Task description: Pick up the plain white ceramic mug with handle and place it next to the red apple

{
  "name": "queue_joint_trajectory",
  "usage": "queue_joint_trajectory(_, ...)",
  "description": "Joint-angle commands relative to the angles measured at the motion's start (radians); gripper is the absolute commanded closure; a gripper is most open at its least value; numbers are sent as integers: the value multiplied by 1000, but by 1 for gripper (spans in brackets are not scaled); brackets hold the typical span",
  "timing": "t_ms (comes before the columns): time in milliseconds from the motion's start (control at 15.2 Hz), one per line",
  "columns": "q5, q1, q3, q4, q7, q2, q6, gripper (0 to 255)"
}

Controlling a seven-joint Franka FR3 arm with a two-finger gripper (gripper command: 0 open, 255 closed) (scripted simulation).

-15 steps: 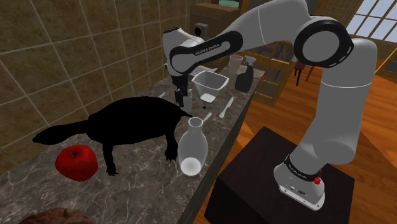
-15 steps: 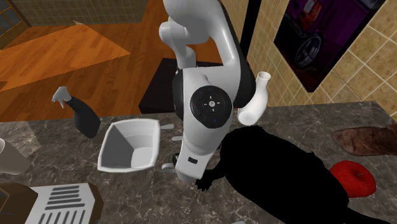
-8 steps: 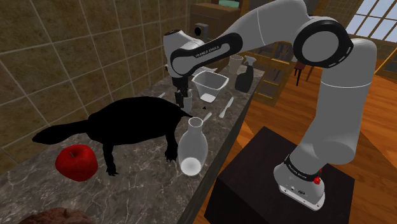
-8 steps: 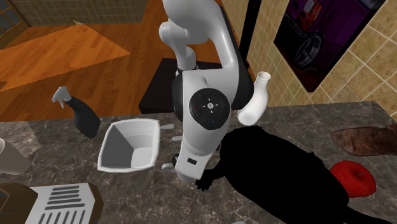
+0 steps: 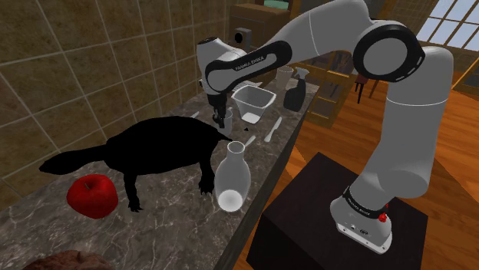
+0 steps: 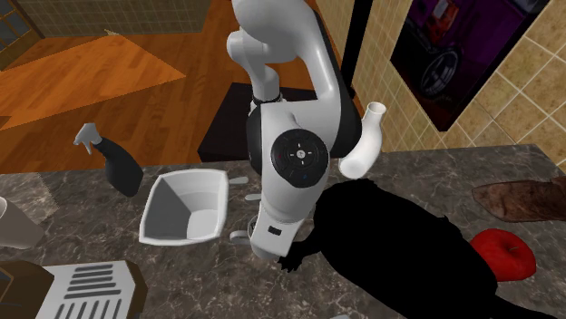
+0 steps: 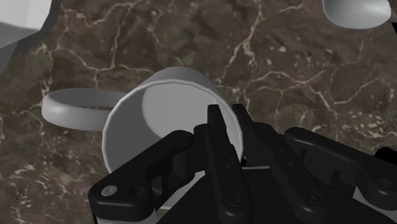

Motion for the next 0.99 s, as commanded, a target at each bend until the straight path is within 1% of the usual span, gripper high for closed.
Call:
queue_joint_trajectory(0,0,0,0,0,0,0,0,255)
queue_joint_trajectory(198,0,0,0,-1,0,0,1,255)
queue_joint_trajectory(924,11,0,4,76,-13,-52,-127,255)
